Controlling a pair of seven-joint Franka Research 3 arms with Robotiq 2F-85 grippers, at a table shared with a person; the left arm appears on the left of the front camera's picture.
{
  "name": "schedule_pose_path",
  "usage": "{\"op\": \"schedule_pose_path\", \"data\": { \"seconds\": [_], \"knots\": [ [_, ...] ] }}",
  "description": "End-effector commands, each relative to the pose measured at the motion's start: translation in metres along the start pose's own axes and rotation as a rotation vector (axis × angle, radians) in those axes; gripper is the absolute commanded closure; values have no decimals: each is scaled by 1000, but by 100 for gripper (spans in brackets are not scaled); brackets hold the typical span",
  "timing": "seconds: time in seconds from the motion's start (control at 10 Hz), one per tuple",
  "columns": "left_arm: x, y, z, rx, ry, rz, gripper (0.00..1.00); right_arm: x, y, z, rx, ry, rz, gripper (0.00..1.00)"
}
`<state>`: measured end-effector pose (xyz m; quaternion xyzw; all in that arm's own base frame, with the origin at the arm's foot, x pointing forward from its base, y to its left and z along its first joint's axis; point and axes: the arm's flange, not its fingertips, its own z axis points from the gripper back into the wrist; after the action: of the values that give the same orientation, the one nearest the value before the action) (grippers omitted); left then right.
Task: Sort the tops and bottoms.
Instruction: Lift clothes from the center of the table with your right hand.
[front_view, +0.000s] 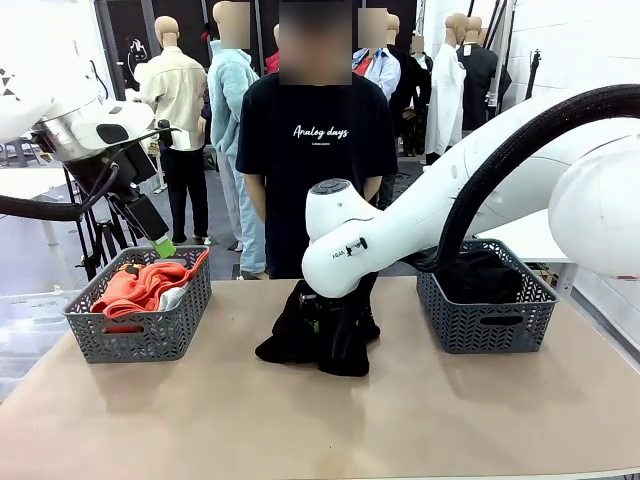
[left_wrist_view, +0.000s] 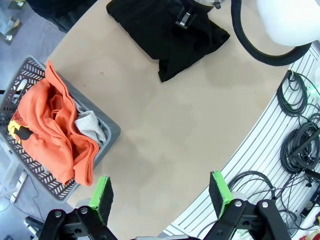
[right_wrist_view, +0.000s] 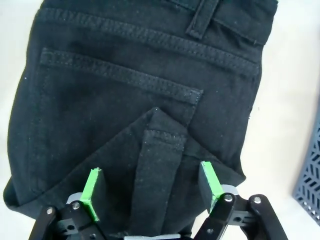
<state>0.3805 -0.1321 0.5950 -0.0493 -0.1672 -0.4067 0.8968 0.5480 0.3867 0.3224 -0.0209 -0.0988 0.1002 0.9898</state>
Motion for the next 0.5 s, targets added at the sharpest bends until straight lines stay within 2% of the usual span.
{"op": "schedule_pose_path", "data": {
  "seconds": [0.0,0.3,0.4],
  "knots": [
    [-2,-1,1,-1,0,-1,0,-8,2,-10,-27,-34,-23,41],
    [-2,-1,1,-1,0,-1,0,-19,1,-16,5,-45,-59,95],
    [-2,-1,1,-1,0,-1,0,-23,0,-19,17,-41,-66,100]
  ]
}}
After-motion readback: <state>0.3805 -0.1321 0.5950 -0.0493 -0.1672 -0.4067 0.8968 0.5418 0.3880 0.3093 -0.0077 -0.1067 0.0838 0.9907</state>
